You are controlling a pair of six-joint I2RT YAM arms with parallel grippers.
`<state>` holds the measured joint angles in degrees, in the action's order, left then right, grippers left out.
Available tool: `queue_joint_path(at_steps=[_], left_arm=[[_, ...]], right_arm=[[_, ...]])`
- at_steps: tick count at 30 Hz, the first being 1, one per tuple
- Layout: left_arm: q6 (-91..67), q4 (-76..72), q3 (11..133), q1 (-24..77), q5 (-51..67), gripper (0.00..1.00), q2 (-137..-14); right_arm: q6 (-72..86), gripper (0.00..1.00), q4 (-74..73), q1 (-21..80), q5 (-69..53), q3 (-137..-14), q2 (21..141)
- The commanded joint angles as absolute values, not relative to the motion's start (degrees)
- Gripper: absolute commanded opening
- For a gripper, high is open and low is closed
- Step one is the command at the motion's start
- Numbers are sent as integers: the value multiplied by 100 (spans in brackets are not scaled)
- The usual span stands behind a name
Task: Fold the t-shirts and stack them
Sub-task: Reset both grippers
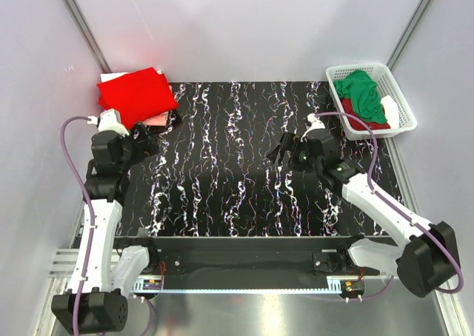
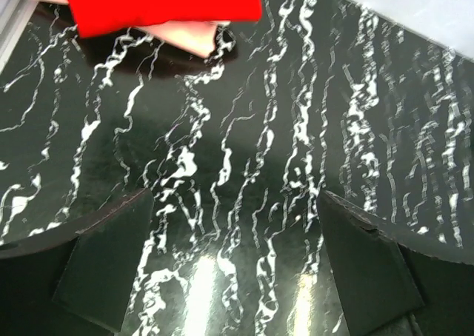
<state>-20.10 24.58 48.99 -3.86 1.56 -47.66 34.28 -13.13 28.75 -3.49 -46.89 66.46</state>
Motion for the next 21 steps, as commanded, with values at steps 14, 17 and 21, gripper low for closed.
queue_joint_path(at_steps=[14,17,21], left_arm=[[-1731,2110,4333,-378,527,99,-4825],[-1705,2022,4307,-369,667,99,-4887],[-1714,2004,4315,-369,615,99,-4895]], right_arm=[[4174,100,-555,2883,-632,-2919,5598],[4166,100,-466,2883,-729,-2962,5862],[4175,100,-404,2883,-747,-3041,6204]])
